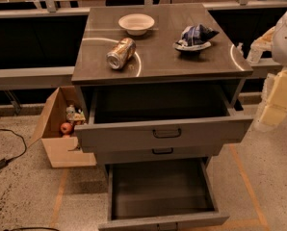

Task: Place blue chip bag into paper bowl

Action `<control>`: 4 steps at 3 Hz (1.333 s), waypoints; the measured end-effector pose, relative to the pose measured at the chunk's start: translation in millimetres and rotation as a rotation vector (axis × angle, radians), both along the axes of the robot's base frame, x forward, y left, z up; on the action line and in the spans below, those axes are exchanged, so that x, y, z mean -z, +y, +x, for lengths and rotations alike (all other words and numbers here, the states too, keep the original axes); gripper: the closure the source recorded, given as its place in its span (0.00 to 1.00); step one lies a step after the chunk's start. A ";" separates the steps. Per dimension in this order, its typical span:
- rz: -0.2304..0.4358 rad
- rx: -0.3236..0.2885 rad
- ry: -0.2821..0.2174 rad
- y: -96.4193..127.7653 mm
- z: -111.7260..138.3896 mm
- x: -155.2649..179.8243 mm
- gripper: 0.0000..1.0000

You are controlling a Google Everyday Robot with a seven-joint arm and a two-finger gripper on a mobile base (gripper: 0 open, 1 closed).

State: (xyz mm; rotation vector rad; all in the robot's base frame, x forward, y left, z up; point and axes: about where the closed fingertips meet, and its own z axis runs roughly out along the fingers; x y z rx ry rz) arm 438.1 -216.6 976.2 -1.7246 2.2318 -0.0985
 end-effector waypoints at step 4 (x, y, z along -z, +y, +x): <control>0.272 0.332 -0.206 -68.4 72.5 44.5 0.00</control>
Offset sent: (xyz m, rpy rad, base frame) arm 0.0569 -0.0160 -0.0344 0.1508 -0.1535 -0.1672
